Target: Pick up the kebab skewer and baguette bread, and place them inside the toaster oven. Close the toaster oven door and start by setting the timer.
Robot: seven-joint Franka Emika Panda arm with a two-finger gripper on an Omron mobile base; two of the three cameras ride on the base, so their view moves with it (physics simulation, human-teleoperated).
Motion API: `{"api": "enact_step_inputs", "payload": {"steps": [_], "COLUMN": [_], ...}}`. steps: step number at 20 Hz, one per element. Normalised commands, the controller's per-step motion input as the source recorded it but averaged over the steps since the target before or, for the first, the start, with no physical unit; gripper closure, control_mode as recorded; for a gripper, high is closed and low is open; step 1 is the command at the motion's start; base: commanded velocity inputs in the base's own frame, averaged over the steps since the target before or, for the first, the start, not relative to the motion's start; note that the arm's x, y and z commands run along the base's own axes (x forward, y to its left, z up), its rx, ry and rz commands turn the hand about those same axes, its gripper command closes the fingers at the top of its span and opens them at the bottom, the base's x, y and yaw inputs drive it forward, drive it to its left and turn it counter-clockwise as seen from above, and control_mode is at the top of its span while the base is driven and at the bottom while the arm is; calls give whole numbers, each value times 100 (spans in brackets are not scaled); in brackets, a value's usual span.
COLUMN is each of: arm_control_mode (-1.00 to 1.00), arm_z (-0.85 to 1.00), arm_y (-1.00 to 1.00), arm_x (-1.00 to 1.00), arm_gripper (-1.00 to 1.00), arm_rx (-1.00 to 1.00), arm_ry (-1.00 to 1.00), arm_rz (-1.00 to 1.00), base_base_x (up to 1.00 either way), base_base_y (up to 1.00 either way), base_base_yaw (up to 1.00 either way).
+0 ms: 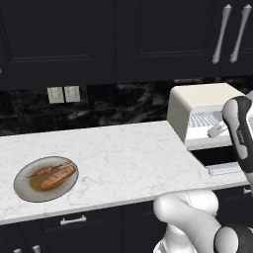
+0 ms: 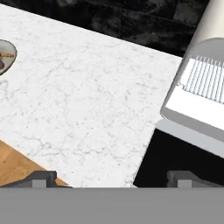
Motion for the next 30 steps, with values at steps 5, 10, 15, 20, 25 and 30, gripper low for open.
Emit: {"api": "enact_step_inputs", "payload": {"steps": [5,10,15,20,25,30], "arm_control_mode": [-100,-100,-100,-100,-100,-100], "arm_z": [-9,-23,-25,-22,-31,-4], "arm_y": [-33,-27,-31,-35,-22,-41], "arm_x": [29,9,23,52,15,22], "arm_gripper": [-100,-100,-100,-100,-100,-100], "arm_rx": [1,-1,0,0,0,4], "arm_ry": [-10,-25,-10,-9,-27,-21], "arm_rz": [6,20,5,1,0,8], "base_base_x": [0,0,0,0,0,0], "base_base_y": [0,0,0,0,0,0], "base_base_yaw": [0,0,0,0,0,0]}}
